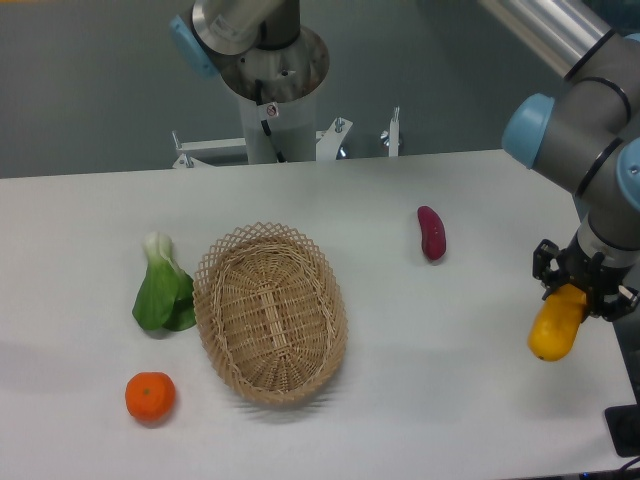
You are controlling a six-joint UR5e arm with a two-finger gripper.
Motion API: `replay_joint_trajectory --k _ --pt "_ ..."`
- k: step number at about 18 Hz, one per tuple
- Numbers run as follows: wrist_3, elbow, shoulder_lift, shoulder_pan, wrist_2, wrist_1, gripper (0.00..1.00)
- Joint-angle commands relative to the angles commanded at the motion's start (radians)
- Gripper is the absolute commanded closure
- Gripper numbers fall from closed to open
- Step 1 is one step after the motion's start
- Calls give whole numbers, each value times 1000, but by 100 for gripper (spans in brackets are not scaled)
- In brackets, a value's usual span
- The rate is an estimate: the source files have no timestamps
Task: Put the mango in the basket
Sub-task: 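Carry the held yellow mango with the gripper over the wicker basket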
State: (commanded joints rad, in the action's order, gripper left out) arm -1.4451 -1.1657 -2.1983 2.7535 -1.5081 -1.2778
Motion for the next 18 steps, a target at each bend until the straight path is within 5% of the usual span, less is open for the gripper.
replay_joint_trajectory --k 7,18 --pt "77 -71 46 -101 0 2 62" --pt "203 -277 190 -357 -9 11 61"
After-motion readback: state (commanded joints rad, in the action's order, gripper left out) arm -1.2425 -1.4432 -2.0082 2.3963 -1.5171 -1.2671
